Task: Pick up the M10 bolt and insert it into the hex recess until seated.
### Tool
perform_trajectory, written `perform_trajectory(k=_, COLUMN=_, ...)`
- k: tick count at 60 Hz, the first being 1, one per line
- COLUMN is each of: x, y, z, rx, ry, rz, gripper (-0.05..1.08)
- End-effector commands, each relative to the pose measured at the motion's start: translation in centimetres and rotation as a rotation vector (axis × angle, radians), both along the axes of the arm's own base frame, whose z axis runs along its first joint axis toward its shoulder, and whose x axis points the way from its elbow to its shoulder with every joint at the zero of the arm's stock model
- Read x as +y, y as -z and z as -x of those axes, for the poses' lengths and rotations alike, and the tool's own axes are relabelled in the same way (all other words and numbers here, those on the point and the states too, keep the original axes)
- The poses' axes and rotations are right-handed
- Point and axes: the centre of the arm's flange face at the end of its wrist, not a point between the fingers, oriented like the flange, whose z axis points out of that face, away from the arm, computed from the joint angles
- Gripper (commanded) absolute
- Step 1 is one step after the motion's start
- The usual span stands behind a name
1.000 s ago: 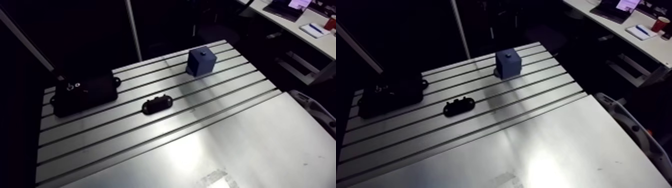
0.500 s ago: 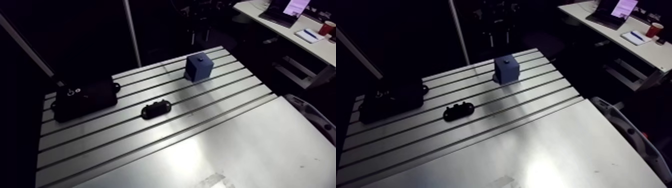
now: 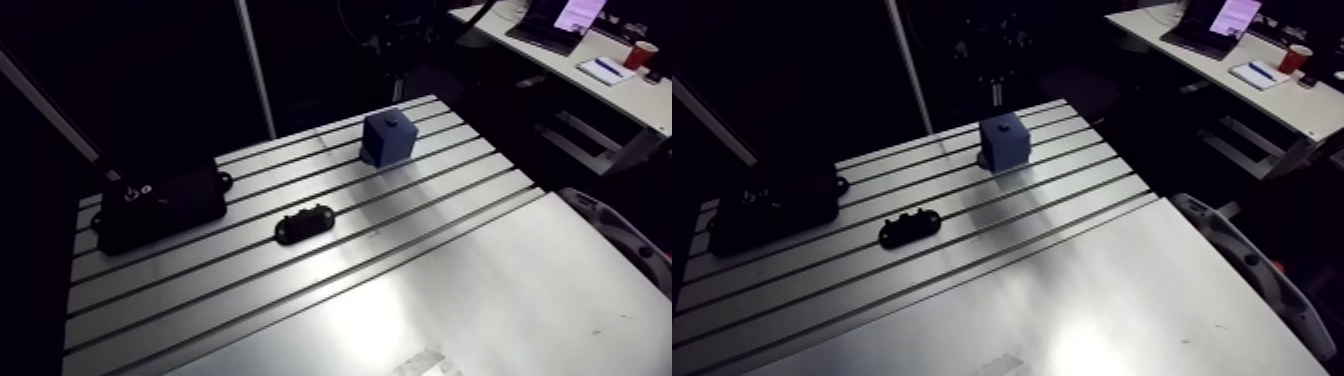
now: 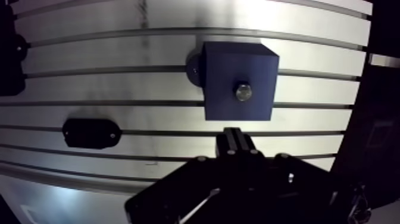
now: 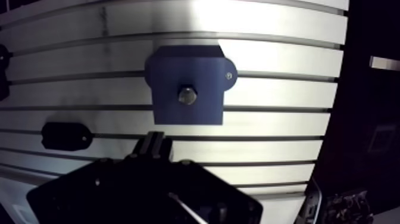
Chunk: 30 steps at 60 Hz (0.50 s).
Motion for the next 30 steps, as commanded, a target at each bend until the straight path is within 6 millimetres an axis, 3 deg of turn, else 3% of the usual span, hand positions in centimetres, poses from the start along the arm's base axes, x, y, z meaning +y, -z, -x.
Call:
perform_trajectory(k=1, x=0.5, y=0.7, z=-0.4, rx=0.015, ry=-0.033, rz=-0.002, gripper=1.04)
perform_trajectory(k=30, x=0.9, y=1.8, z=-0.2, rx=0.053, ry=-0.049, rz=-0.020, gripper=1.04)
